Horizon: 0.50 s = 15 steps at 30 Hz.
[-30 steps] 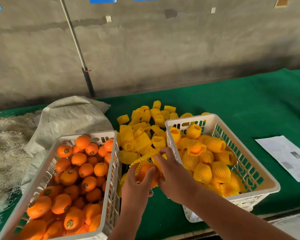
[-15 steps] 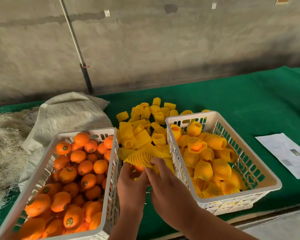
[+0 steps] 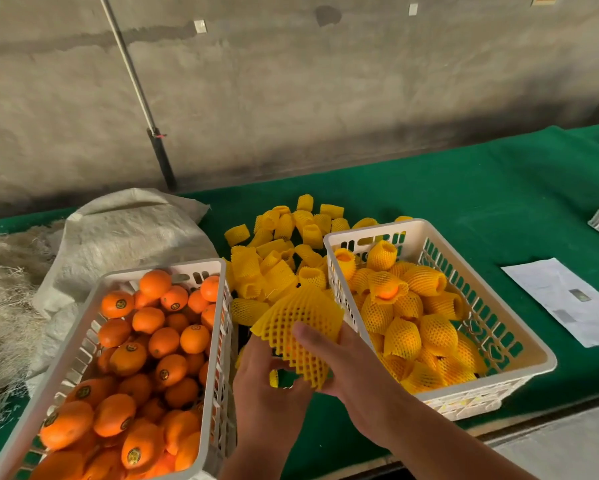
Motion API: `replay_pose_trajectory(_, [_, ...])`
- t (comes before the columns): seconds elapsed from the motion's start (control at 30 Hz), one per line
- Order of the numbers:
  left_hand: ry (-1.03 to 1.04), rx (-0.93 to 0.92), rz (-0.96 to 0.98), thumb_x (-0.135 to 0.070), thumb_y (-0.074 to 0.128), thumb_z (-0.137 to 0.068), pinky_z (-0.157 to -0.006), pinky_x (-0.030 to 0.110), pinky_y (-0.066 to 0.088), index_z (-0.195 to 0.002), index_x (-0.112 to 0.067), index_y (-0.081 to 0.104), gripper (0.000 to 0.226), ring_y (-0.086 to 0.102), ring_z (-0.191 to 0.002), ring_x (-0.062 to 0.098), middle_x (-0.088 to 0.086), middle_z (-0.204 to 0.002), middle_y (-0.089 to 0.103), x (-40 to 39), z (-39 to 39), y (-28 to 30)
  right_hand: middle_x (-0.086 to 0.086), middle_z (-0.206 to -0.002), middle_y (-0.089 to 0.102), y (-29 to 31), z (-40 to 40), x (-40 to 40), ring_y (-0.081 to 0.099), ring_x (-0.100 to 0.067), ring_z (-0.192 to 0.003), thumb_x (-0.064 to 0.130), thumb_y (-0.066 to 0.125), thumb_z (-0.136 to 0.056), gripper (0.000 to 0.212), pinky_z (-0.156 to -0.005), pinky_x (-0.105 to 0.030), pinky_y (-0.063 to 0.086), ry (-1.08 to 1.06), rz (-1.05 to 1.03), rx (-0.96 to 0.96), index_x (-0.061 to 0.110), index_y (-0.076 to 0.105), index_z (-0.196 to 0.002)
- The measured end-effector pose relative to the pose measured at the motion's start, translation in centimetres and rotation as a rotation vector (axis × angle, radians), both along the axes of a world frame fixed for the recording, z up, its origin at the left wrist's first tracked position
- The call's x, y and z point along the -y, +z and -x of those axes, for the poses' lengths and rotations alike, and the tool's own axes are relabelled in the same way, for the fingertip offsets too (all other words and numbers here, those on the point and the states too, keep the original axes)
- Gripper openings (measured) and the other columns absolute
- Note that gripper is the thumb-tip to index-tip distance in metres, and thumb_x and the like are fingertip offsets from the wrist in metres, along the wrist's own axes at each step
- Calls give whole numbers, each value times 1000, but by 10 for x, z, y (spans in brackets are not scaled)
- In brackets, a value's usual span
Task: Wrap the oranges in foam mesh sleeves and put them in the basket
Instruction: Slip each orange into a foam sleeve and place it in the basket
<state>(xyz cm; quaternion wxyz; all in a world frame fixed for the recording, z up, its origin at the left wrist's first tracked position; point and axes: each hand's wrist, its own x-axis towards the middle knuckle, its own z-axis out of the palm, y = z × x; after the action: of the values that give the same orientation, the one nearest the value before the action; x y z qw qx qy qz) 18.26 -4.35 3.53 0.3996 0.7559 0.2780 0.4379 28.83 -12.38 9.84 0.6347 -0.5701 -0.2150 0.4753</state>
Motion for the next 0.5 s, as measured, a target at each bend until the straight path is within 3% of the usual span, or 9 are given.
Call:
replay_pose_trajectory(0.13, [0,-57,-26,3,90,-67,-70,14,58,-120,-72,41,104,62,-102,-6,-37,-117,54,7,-2,3,3,-119,76,-8,5,-1,73,-20,-111,64,89,-60,87,-99,-50,58,-73,9,-54,29,61,-134])
replay_pose_trajectory(0.23, [1,-48,-90,0,89,-70,-69,6,53,-131,-56,45,94,61,-102,-9,-41,-122,50,12,-4,5,1,-118,76,-15,2,-3,73,-22,-111,59,91,-63,83,-98,-50,59,-142,0,-90,27,62,-134])
replay_pose_trajectory(0.37, [81,-50,-13,-48,71,-84,-80,20,61,-142,-53,46,63,66,-111,1,-32,-142,49,27,-3,-2,-4,-121,74,-25,-2,-5,73,-30,-110,57,85,-68,78,-97,-52,59,-237,-11,-145,27,60,-135])
replay_pose_trajectory(0.43, [67,-92,-18,-51,66,-86,-85,18,59,-146,-46,48,63,64,-119,5,-32,-149,46,26,4,-14,-6,-116,75,-29,-11,-5,76,-30,-101,56,82,-67,75,-92,-48,61,-291,-4,-127,26,60,-132])
replay_pose_trajectory(0.5, [71,-233,-152,-48,63,-90,-97,29,56,-141,-40,57,52,56,-131,8,-31,-151,44,10,17,-23,-8,-114,76,-35,-27,-1,78,-29,-95,54,80,-69,72,-88,-45,63,-313,28,-66,24,60,-131])
